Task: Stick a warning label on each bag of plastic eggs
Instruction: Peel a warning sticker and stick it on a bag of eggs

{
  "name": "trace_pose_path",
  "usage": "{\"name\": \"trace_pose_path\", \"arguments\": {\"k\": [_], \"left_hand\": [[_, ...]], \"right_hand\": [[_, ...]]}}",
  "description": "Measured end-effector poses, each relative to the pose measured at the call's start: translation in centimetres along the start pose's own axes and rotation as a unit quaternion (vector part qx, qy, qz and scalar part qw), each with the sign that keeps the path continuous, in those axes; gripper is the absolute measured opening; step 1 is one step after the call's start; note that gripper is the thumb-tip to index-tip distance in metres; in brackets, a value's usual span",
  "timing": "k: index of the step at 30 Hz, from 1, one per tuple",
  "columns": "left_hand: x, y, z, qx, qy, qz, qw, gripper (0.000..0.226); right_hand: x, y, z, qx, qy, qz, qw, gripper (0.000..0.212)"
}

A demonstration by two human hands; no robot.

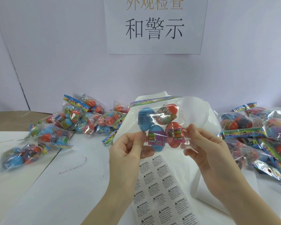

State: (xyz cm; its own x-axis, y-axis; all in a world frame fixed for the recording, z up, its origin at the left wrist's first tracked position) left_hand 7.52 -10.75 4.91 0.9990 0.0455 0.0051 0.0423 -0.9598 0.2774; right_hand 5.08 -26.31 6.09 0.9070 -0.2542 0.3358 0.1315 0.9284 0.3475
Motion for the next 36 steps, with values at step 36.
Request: {"name": "trace_pose_path", "arguments": {"k": [36], "left_hand": [[-0.09, -0.30, -0.18, 0.028, 0.056, -0.034, 0.997, 0.016]], "right_hand": [[0.20, -0.23, -0.13, -0.049, -0.011, -0.010, 0.999, 0.022]]}}
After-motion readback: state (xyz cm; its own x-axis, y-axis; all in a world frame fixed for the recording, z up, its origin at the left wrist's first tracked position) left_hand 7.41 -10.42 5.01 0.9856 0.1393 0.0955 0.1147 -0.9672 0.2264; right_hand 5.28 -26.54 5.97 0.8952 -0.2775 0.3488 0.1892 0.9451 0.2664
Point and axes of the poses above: each hand's wrist, its own x-axis towards the middle knuckle, its own y-axis out of the palm, z = x × y, the point moved 5 cm from there along x, towards the middle knuckle, and after that the axes turned 11 degrees about -y, right-handed, at the moved point
